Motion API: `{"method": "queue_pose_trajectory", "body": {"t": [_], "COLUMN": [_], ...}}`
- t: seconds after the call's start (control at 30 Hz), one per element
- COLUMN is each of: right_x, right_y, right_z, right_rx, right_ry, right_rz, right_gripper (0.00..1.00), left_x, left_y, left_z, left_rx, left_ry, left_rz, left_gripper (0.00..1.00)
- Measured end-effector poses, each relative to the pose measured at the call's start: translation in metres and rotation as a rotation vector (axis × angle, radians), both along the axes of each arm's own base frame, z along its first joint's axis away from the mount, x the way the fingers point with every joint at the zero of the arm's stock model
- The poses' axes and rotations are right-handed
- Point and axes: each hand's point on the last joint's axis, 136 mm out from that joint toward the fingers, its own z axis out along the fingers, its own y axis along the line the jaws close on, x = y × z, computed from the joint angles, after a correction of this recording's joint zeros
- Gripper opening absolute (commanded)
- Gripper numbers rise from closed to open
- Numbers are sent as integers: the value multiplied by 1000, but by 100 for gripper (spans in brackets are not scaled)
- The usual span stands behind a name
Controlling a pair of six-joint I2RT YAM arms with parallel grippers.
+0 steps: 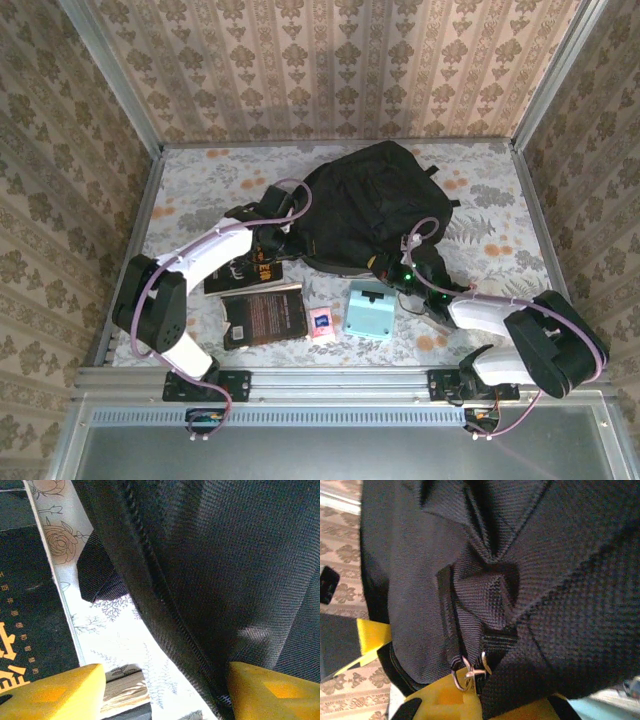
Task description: Pack the student bag
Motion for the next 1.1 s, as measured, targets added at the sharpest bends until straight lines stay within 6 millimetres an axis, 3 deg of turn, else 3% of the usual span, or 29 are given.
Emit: {"method": "queue_pose_trajectory", "body": {"t": [0.17, 0.3, 0.4, 0.43, 0.53, 0.63, 0.8, 1.1], "right_x": [5, 7, 6, 6, 7, 8, 9, 15], "right_y": [9, 13, 11, 10, 9, 9, 8, -2], "right_z": [23, 38, 40, 40, 43, 52, 57, 53], "right_rx": [-1, 8, 11, 11, 24, 48, 75, 119], "right_ry": [-166, -248, -269, -269, -272, -299, -301, -241], "right_rz": [65, 92, 94, 92, 86, 85, 83, 40], "right_gripper": [0, 0, 0, 0, 0, 0, 0, 0], "left_x": [-4, -11, -12, -9, -6, -9, -19, -40], "left_y": [2, -6, -19, -24, -38, -61, -91, -106], "left_z": [18, 50, 79, 88, 102, 97, 59, 26], "left_rx": [19, 63, 67, 62, 44, -2, -41, -61], "left_ry": [-64, -174, -265, -295, -341, -325, -232, -221], "left_rz": [-51, -167, -259, -281, -349, -428, -539, -609], "left_gripper": [60, 57, 50, 43, 32, 35, 29, 12]}}
